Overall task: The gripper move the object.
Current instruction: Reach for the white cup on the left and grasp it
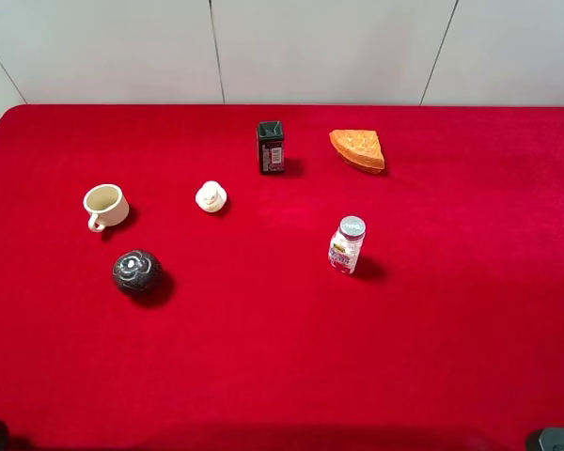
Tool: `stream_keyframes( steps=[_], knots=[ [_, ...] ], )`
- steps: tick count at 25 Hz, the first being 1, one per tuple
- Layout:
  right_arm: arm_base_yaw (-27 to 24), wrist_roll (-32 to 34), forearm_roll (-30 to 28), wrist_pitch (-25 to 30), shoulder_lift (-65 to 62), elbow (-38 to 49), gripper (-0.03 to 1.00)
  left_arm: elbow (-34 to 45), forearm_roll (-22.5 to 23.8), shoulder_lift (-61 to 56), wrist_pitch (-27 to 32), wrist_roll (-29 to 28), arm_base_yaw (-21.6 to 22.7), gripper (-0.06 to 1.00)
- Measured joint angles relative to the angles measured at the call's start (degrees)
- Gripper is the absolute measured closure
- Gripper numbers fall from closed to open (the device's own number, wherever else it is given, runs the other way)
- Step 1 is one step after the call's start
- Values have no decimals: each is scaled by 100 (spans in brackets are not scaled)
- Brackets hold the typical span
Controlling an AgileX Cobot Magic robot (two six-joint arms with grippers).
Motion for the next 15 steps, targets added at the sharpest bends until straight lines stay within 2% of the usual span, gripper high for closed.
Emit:
stream_keyframes(
  steps=[15],
  knots=[
    [0, 0, 0, 0, 0, 0, 27, 0, 0, 0, 0, 5, 0, 2]
  ],
)
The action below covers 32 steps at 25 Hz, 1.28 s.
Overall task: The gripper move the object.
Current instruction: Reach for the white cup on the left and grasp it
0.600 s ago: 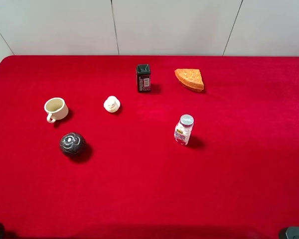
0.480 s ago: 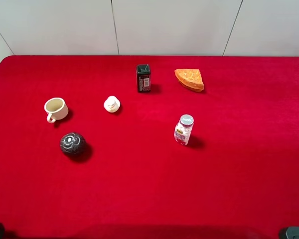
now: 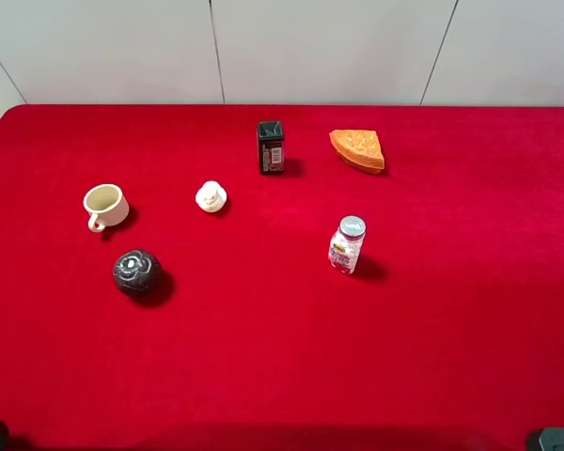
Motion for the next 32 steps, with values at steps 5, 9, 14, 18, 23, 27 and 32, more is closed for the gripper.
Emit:
stream_keyframes(
  steps=[5, 9, 14, 18, 23, 27, 32],
  knots=[
    [0, 0, 0, 0, 0, 0, 27, 0, 6, 0, 0, 0, 0, 2],
    [0, 0, 0, 0, 0, 0, 27, -179, 11, 278, 99, -5, 0, 3],
    [0, 0, 0, 0, 0, 0, 27, -581, 11, 1097, 217, -5, 0, 3],
    [0, 0, 0, 0, 0, 0, 27, -863, -52, 1838, 247, -5, 0, 3],
    [0, 0, 0, 0, 0, 0, 27, -1230, -209, 2823, 259, -5, 0, 3],
    [0, 0, 0, 0, 0, 0, 27, -1556, -222, 3600, 254, -5, 0, 3],
    [0, 0, 0, 0, 0, 0, 27, -1935, -222, 4514, 233, -5, 0, 3]
  ],
)
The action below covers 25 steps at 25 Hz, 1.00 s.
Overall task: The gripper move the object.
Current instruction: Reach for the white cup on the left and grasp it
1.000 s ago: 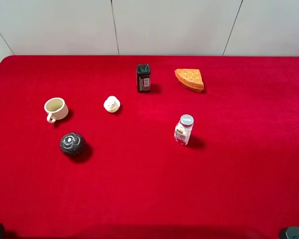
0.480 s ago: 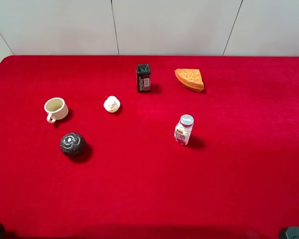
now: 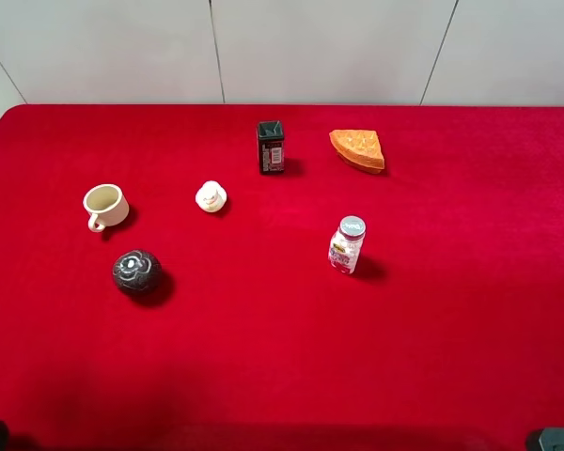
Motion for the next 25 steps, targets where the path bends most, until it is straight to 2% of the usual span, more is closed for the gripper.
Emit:
stream_keyframes(
  steps=[5, 21, 25],
  knots=[
    [0, 0, 0, 0, 0, 0, 27, -289, -6, 844, -181, 0, 0, 3],
    [0, 0, 0, 0, 0, 0, 27, -377, -262, 2924, -1549, 131, -6, 0],
    [0, 0, 0, 0, 0, 0, 27, -504, -262, 3433, -1747, 131, -125, 0]
  ],
)
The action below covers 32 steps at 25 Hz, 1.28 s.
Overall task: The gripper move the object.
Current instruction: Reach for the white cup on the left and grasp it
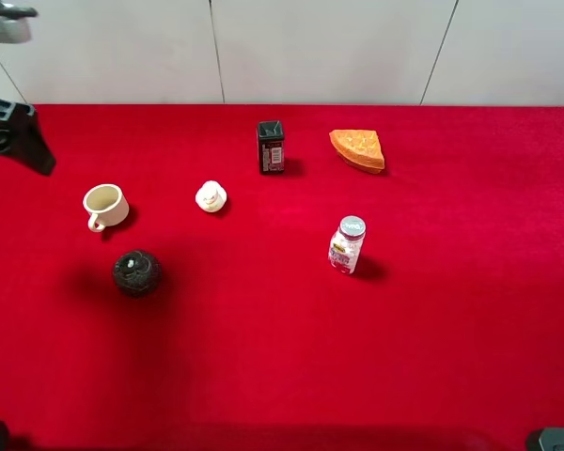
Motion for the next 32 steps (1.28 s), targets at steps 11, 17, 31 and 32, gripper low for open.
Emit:
stream_keyframes(
  steps=[11, 17, 31, 32],
  knots=[
    [0, 0, 0, 0, 0, 0, 27, -375, -18, 1384, -475, 42, -271, -4],
    [0, 0, 0, 0, 0, 0, 27, -375, -18, 1987, -874, 52, -271, -5],
    [0, 0, 0, 0, 0, 0, 27, -381, -18, 3039, -1964, 191, -435, -5],
    [0, 0, 0, 0, 0, 0, 27, -381, -18, 3089, -2030, 191, -442, -5]
  ],
)
